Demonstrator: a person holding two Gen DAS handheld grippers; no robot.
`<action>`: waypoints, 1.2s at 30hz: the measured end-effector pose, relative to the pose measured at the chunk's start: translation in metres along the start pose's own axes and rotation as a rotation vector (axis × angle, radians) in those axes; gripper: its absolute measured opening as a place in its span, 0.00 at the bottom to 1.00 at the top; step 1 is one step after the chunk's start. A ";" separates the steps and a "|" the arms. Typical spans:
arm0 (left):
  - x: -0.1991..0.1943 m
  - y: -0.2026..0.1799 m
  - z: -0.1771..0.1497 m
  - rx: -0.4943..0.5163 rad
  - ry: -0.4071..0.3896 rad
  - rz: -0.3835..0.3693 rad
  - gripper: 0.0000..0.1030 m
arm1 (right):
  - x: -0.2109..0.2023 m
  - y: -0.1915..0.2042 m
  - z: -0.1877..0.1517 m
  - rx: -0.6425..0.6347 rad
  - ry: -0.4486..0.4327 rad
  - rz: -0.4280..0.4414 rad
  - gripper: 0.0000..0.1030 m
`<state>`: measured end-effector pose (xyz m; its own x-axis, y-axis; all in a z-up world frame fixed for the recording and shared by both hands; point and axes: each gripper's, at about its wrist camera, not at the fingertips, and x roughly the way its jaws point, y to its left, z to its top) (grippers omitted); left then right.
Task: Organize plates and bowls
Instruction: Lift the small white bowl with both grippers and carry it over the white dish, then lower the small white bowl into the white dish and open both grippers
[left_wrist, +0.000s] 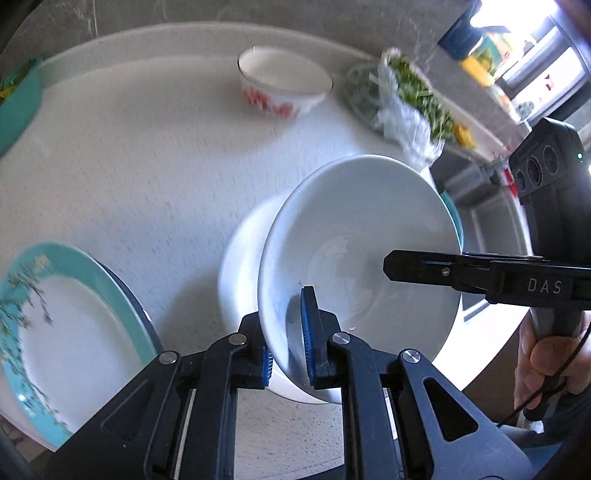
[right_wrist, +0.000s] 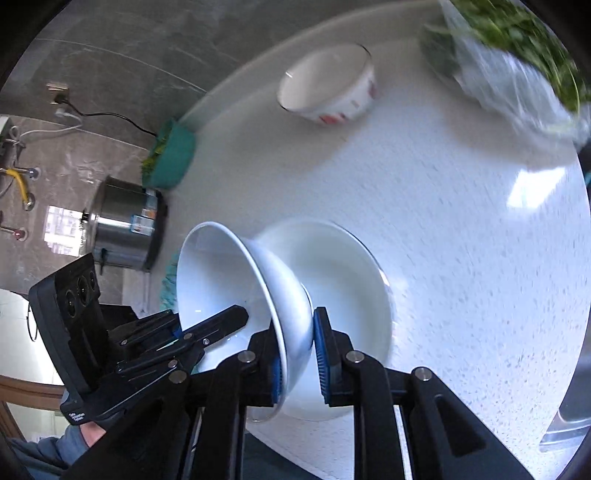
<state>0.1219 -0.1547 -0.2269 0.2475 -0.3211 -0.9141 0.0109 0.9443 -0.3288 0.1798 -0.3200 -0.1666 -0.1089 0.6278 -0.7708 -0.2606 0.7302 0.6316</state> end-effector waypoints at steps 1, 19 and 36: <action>0.007 -0.001 -0.003 0.005 0.007 0.008 0.12 | 0.002 -0.008 -0.005 -0.001 0.006 -0.008 0.18; 0.044 -0.013 -0.007 0.072 0.028 0.138 0.17 | 0.040 0.016 -0.010 -0.218 0.030 -0.260 0.17; 0.048 -0.026 -0.010 0.180 -0.008 0.216 0.34 | 0.060 0.036 -0.009 -0.271 0.055 -0.386 0.19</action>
<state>0.1237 -0.1950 -0.2645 0.2699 -0.1114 -0.9564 0.1290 0.9885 -0.0788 0.1553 -0.2581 -0.1910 -0.0032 0.3034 -0.9529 -0.5322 0.8062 0.2585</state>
